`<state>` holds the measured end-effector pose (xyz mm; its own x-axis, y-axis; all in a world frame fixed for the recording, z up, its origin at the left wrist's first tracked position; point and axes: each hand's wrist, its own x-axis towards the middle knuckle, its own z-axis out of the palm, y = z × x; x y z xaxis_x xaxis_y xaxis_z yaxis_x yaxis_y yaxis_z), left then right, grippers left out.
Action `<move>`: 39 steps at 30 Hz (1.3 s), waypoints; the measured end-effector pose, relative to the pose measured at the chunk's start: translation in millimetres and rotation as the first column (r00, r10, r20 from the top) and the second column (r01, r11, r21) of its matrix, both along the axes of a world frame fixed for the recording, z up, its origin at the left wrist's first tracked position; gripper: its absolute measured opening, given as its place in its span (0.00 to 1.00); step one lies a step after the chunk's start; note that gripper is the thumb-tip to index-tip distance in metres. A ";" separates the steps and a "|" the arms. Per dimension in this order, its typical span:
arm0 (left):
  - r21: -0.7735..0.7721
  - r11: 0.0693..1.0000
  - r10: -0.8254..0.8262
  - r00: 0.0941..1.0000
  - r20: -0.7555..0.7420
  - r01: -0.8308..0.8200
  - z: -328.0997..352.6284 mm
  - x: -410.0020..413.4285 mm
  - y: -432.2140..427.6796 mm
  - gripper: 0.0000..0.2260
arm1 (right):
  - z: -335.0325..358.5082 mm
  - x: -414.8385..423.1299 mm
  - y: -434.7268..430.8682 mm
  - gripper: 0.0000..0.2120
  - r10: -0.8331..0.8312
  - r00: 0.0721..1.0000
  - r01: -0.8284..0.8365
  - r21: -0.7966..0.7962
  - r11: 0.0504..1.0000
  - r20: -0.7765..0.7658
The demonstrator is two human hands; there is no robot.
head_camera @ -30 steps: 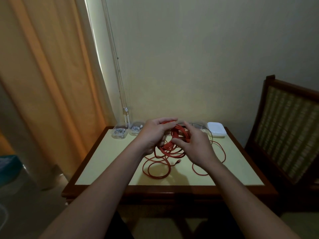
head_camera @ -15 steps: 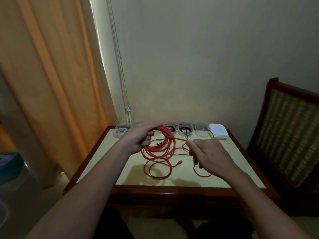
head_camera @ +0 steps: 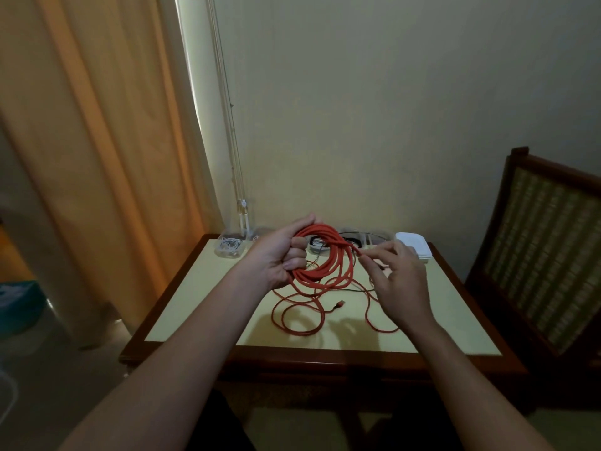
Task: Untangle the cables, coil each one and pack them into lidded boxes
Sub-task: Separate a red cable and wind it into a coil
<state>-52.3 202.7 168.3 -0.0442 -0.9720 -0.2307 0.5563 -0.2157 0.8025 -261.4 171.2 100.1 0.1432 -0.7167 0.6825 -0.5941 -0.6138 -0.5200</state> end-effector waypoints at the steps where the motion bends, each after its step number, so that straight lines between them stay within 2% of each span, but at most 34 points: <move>1: -0.001 1.000 -0.002 1.000 -0.020 0.002 -1.2 -1.5 -0.5 0.08 | -0.2 3.9 0.6 0.05 0.025 1.000 -0.025 -0.014 1.000 0.007; 3: -0.005 1.000 0.010 1.000 -0.028 -0.010 -3.8 -5.7 -1.8 0.08 | -0.3 13.0 6.4 0.04 0.101 0.992 -0.103 0.025 0.994 0.072; 5: -0.016 0.999 0.051 0.999 -0.018 -0.051 -6.7 -9.2 -4.0 0.07 | 0.4 21.7 13.0 0.05 0.143 0.969 -0.175 0.147 0.974 0.202; 7: -0.023 0.991 0.128 0.992 -0.013 -0.129 -9.7 -8.6 -6.3 0.07 | 2.3 28.5 17.3 0.06 0.199 0.914 -0.306 0.279 0.910 0.354; 8: -0.023 0.985 0.168 0.986 -0.008 -0.169 -11.2 -7.7 -7.6 0.07 | 4.2 30.6 18.9 0.07 0.232 0.866 -0.401 0.340 0.851 0.443; 10: -0.024 0.971 0.237 0.971 0.002 -0.237 -15.1 -6.1 -9.2 0.07 | 7.8 31.7 20.1 0.12 0.257 0.727 -0.607 0.421 0.673 0.637; 12: -0.031 0.955 0.295 0.955 0.018 -0.295 -19.2 -5.5 -10.3 0.07 | 10.9 30.6 21.3 0.17 0.214 0.530 -0.796 0.395 0.459 0.820; 13: -0.029 0.950 0.312 0.950 0.021 -0.311 -21.1 -5.4 -11.0 0.07 | 12.3 30.6 22.2 0.19 0.176 0.435 -0.860 0.349 0.372 0.883; 14: -0.020 0.949 0.316 0.949 0.015 -0.316 -22.6 -5.0 -11.4 0.07 | 13.5 31.2 22.5 0.20 0.132 0.368 -0.893 0.311 0.325 0.920; 15: -0.008 0.951 0.310 0.951 0.002 -0.310 -23.1 -4.7 -11.7 0.07 | 14.7 31.4 23.0 0.19 0.100 0.351 -0.896 0.303 0.324 0.931; 16: 0.003 0.954 0.299 0.954 -0.008 -0.299 -23.5 -4.0 -11.4 0.07 | 15.7 31.7 23.4 0.16 0.083 0.378 -0.876 0.327 0.354 0.922; 18: 0.003 0.958 0.286 0.958 0.003 -0.286 -22.9 -3.9 -10.2 0.07 | 17.5 30.4 23.5 0.17 0.093 0.511 -0.782 0.417 0.463 0.855; 21: -0.035 0.950 0.312 0.949 0.054 -0.310 -23.2 -5.0 -7.8 0.08 | 16.7 26.1 22.0 0.11 0.135 0.756 -0.546 0.504 0.669 0.640; 24: -0.044 0.947 0.321 0.945 0.066 -0.318 -25.4 -8.7 -6.5 0.08 | 8.9 26.6 18.1 0.06 0.076 0.876 -0.337 0.492 0.802 0.476; 26: -0.038 0.954 0.299 0.952 0.059 -0.297 -27.4 -12.4 -5.7 0.09 | 6.2 29.2 15.9 0.05 0.021 0.880 -0.280 0.481 0.831 0.475; 28: -0.030 0.959 0.284 0.957 0.052 -0.283 -27.8 -16.4 -4.2 0.10 | 5.1 32.4 13.9 0.07 -0.020 0.827 -0.312 0.488 0.815 0.562; 31: -0.047 0.947 0.321 0.944 0.079 -0.319 -26.8 -21.3 -2.0 0.07 | 7.8 40.5 17.2 0.07 -0.055 0.670 -0.494 0.500 0.711 0.741; 36: -0.111 0.909 0.413 0.904 0.110 -0.402 -26.2 -23.8 0.0 0.07 | 19.7 45.1 22.8 0.13 -0.115 0.429 -0.725 0.417 0.548 0.896; 37: -0.122 0.903 0.426 0.896 0.123 -0.412 -26.5 -24.7 -0.2 0.07 | 20.5 45.1 23.0 0.14 -0.102 0.444 -0.727 0.424 0.541 0.890; 39: -0.130 0.900 0.432 0.888 0.156 -0.415 -28.3 -27.6 -0.1 0.07 | 17.4 47.1 24.6 0.12 -0.053 0.579 -0.642 0.495 0.585 0.813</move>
<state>-79.9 202.6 140.0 0.4099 -0.9060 -0.1060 0.4260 0.0873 0.9005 -214.3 195.8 117.5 0.2004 -0.9793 -0.0302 0.3109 0.0928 -0.9459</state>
